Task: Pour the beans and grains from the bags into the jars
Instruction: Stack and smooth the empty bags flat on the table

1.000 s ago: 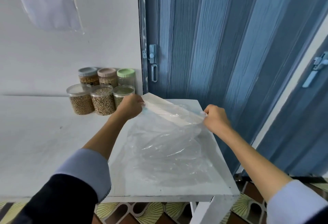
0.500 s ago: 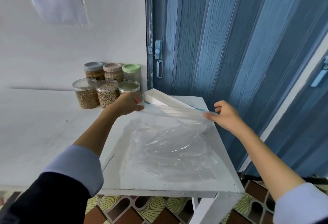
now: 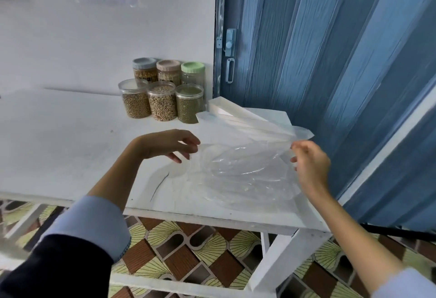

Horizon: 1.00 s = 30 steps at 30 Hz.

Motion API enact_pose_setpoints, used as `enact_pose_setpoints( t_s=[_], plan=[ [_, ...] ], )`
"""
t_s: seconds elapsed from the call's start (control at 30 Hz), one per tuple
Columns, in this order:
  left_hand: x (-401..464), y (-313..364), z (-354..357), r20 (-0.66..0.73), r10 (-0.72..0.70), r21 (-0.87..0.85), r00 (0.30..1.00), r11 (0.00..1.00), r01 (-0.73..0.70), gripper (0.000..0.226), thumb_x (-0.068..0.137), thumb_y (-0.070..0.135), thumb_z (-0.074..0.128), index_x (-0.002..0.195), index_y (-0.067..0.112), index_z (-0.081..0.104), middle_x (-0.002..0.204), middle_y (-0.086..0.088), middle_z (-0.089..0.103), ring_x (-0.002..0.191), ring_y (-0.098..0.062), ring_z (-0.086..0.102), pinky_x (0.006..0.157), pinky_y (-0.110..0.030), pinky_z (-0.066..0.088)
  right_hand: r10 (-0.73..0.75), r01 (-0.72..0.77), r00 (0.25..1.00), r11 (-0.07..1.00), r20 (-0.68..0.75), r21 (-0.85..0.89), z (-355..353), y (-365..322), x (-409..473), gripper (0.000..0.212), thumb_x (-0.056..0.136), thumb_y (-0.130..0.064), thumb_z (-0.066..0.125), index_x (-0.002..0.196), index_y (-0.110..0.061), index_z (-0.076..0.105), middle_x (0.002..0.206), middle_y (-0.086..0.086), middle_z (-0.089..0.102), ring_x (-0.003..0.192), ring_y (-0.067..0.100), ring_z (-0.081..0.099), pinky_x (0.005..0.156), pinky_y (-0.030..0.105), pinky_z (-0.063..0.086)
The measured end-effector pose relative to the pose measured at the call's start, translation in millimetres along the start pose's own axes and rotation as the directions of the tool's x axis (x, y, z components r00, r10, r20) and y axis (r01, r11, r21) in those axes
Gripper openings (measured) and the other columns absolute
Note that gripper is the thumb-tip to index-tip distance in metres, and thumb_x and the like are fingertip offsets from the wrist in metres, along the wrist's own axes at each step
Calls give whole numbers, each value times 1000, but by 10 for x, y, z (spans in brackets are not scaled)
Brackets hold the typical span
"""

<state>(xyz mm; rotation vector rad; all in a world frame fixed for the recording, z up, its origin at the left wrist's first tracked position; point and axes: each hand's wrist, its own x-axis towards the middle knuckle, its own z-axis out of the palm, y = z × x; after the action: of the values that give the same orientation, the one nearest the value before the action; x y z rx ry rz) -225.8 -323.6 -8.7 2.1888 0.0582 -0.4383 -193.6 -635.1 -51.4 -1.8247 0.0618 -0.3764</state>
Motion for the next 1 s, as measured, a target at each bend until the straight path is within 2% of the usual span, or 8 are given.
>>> enact_pose_setpoints(
  t_s=[0.13,0.23,0.33,0.5,0.67,0.77,0.87,1.0],
  plan=[
    [-4,-17,147,-19,69,116,997,991,-67,42,91,27,62,130,20,50,132,8,45,106,-15,58,80,-24,53,-31,35,995,998,91,-50,100,-34,-52,32,80,-39,60,104,-17,60,105,-2,60,99,23,59,86,40,47],
    [54,-43,215,-142,150,284,978,953,-105,37,91,15,62,127,20,54,130,3,45,101,-16,53,78,-22,47,-84,102,990,982,117,-160,142,-37,-25,33,84,-13,63,117,-12,57,116,0,53,100,21,54,84,35,43],
    [98,-10,293,-267,266,481,926,870,-111,37,85,8,64,119,21,61,120,-2,55,98,-17,51,86,-30,45,-60,94,990,952,125,-290,184,-86,-3,29,82,-5,58,111,-13,57,115,0,44,91,18,49,79,31,39],
    [69,145,527,-363,363,662,858,748,-36,26,89,18,60,113,27,60,104,5,54,96,-16,53,70,-28,38,60,-6,993,891,103,-455,316,-221,15,11,80,-16,56,91,-13,53,103,-1,38,93,28,52,79,36,43],
    [62,107,578,-320,392,683,862,726,-77,56,84,-7,43,124,31,52,107,-1,45,90,-20,50,58,-29,40,82,-28,993,873,90,-488,352,-239,60,11,79,-14,56,90,-11,54,104,3,38,96,32,52,74,34,41],
    [68,81,572,-254,430,736,866,667,-115,55,83,-8,46,120,31,58,100,3,35,85,-13,37,50,-24,29,75,-13,993,839,91,-543,381,-233,66,18,80,-9,57,97,-8,54,113,9,42,102,33,51,75,36,42],
    [76,46,552,-344,443,731,828,680,-60,41,87,-3,51,114,26,63,101,1,41,88,-13,39,54,-26,33,57,-1,995,820,81,-572,391,-226,87,19,83,-11,58,101,-6,55,116,11,48,101,33,54,72,33,39],
    [65,-74,458,-506,444,669,739,743,11,53,81,-5,48,126,23,53,114,-3,50,101,-24,53,57,-30,36,28,-27,1000,812,-8,-582,226,-178,163,16,85,-8,53,100,-5,61,118,12,52,98,34,55,71,31,35]
  ],
)
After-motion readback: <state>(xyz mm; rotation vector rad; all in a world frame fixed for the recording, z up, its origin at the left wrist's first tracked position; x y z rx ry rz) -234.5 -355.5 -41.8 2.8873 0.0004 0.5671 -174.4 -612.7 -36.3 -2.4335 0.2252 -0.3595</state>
